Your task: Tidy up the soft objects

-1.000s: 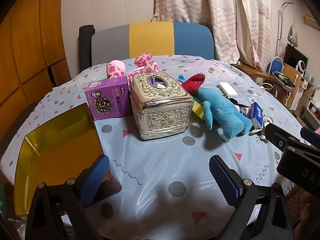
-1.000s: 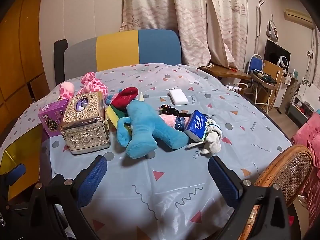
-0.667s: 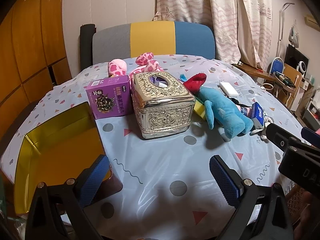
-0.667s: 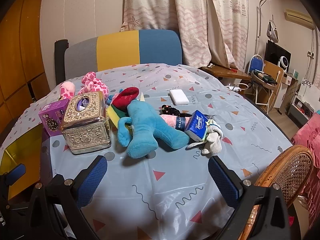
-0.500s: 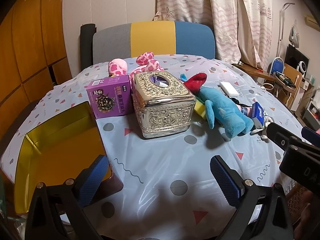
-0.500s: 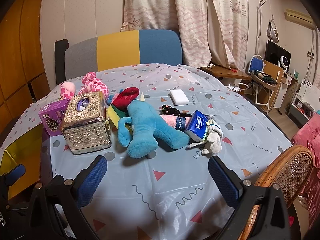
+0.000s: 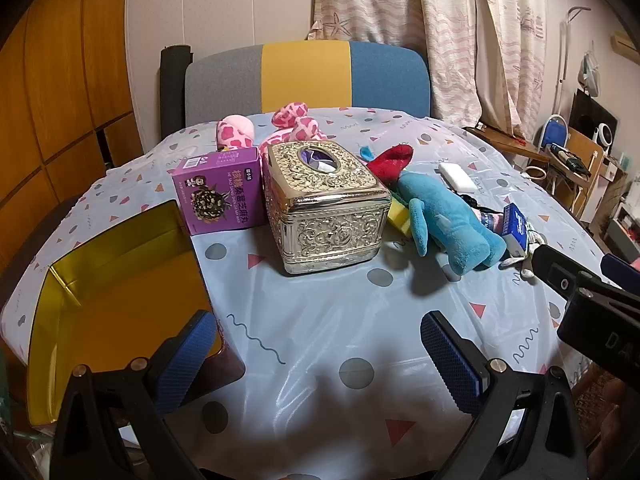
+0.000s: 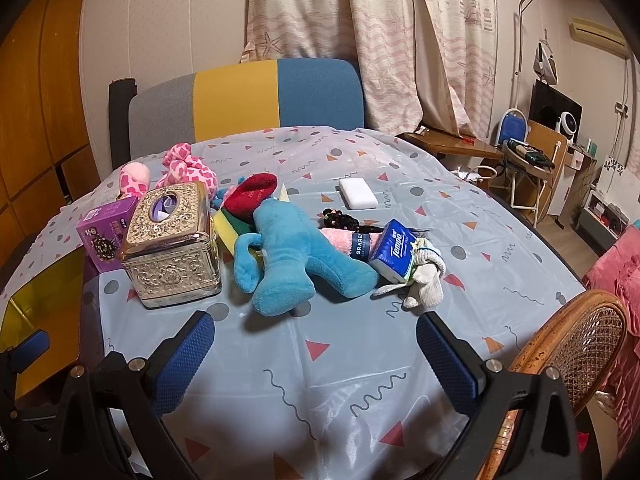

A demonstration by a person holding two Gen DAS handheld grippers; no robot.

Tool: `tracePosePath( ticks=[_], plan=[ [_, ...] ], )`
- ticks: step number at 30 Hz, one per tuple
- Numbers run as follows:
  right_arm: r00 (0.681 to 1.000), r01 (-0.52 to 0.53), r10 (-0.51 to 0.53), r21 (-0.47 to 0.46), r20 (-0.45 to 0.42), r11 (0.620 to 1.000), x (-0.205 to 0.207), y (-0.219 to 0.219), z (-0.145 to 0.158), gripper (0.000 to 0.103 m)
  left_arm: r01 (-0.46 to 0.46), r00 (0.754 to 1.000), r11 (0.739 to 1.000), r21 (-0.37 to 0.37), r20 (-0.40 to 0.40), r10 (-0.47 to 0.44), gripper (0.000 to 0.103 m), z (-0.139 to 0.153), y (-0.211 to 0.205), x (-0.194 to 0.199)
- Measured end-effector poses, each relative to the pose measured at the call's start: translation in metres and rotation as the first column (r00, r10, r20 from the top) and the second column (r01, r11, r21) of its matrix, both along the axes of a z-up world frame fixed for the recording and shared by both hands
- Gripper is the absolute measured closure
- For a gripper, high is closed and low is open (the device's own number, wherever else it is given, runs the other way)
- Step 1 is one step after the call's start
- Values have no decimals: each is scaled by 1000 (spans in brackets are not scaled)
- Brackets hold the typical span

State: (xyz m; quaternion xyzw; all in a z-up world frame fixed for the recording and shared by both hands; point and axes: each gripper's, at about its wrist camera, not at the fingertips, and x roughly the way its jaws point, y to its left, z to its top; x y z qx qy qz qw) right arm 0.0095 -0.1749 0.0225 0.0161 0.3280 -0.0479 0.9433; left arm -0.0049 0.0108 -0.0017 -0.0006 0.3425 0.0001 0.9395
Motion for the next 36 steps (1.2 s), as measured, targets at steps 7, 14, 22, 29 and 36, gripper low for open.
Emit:
tracePosePath(
  ticks=[7,14,22,29,36],
  plan=[
    [1000,0,0,-1,1,1000,0,-1,0,0,3,1000,1000,-3,-3,-3,0,-1,-1,0],
    [1000,6,-6,3,1,1000,1,-5,-1,0,8,1000,1000,-5,-10,-8,0,-1,-1,0],
    [1000,11,-11,5,4,1000,1,-7,0,0,21,1000,1000,-17,-15,-21,0,-1,-2,0],
    [1000,23,-23,3,7,1000,2,-13,2,0,47,998,999,-28,-30,-48,0,-3,-6,2],
    [996,77,-80,84,36,993,10,-54,18,0,217,962,958,-188,-126,-243,0,-5,-15,16]
  ],
)
